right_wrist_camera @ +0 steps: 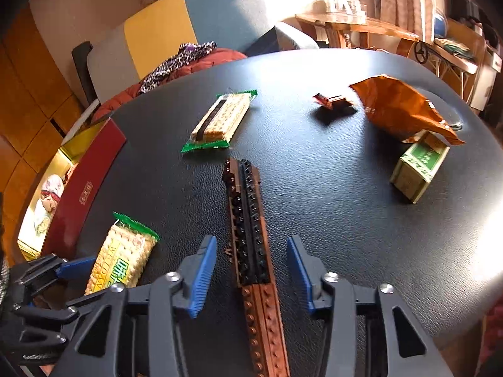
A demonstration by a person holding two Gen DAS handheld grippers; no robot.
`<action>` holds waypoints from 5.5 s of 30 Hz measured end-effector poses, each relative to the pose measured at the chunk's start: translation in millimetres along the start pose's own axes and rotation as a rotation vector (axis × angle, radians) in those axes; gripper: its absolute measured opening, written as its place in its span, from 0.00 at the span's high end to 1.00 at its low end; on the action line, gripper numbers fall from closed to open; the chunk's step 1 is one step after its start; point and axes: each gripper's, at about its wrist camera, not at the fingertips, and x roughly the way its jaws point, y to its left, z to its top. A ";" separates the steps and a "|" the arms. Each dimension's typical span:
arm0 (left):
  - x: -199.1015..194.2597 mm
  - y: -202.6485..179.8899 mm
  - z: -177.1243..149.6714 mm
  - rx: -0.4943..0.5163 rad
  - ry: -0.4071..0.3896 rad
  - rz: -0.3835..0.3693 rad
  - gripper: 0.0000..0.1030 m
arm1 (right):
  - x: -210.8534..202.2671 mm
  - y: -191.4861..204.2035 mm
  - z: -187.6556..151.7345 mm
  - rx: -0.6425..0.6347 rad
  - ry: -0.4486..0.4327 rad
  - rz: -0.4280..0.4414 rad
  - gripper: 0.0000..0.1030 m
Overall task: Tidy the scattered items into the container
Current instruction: 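Carry the cracker packet into the gold tray and open the left tool, then close the right tool on the brown brick strip, then carry the brick strip into the gold tray and open the right tool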
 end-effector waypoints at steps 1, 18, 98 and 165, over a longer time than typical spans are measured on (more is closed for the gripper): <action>-0.6 1.3 0.3 -0.002 -0.001 -0.006 0.43 | 1.4 1.1 0.4 -0.004 0.001 -0.002 0.55; 5.7 -5.4 3.6 -0.003 0.030 0.000 0.44 | 9.2 4.6 -5.9 -0.014 -0.040 0.032 0.42; -100.9 247.5 7.2 -0.342 -0.177 0.508 0.52 | 20.4 35.7 -9.5 -0.143 0.004 -0.144 0.37; -121.9 75.2 -43.8 -0.154 -0.224 0.178 0.40 | 10.0 74.8 -6.6 -0.234 0.000 -0.107 0.73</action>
